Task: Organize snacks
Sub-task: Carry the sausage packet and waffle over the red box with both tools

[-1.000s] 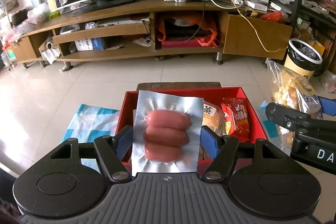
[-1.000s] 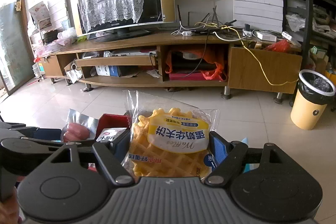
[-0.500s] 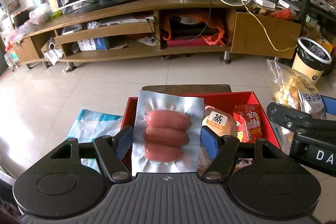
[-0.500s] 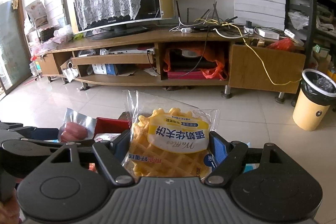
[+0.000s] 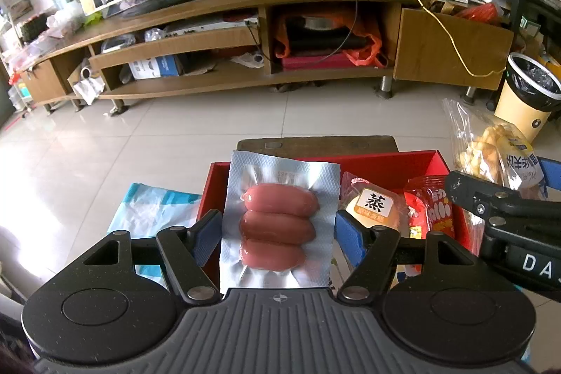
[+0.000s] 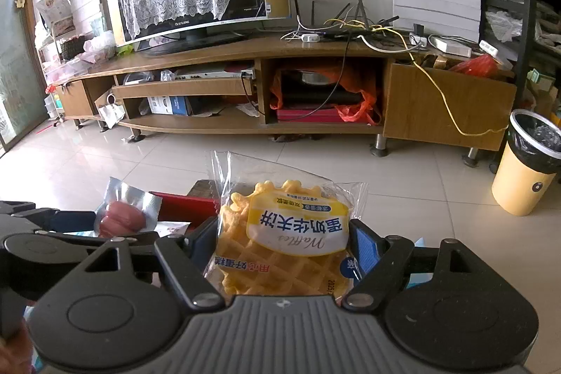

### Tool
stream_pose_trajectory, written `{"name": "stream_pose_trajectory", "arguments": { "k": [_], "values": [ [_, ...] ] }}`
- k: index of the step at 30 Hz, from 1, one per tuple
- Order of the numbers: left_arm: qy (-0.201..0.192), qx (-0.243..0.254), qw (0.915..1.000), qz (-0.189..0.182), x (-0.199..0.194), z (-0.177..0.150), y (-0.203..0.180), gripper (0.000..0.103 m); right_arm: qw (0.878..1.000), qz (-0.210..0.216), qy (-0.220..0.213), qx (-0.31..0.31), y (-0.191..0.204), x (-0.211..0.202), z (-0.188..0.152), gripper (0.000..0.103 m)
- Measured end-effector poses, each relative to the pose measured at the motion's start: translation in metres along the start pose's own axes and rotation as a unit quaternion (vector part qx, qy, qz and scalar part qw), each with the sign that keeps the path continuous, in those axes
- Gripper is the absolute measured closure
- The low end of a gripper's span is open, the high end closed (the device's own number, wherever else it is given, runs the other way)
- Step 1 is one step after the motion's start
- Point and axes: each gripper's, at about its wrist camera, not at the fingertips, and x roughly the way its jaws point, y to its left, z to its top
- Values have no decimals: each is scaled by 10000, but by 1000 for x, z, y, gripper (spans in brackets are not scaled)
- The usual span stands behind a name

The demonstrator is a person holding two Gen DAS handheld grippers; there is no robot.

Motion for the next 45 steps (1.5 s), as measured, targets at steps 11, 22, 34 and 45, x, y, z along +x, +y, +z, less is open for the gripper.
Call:
{"name": "stream_pose_trajectory", "arguments": {
  "k": [11,22,34,45],
  "values": [
    [112,-30,9999,-67,13,5,-3,27,10000,-17,72,28,-4,16,1,29],
    [259,-61,9996,-40,24,6,-4,27,9998,26,163,122,-8,29,1,29],
    [434,-70,9990,17,39,6,-5,27,9991,92,299,276,-15,46,-2,29],
    [585,-109,9982,43,51,2,-6,27,9983,119,477,316,-17,60,-7,29]
  ]
}}
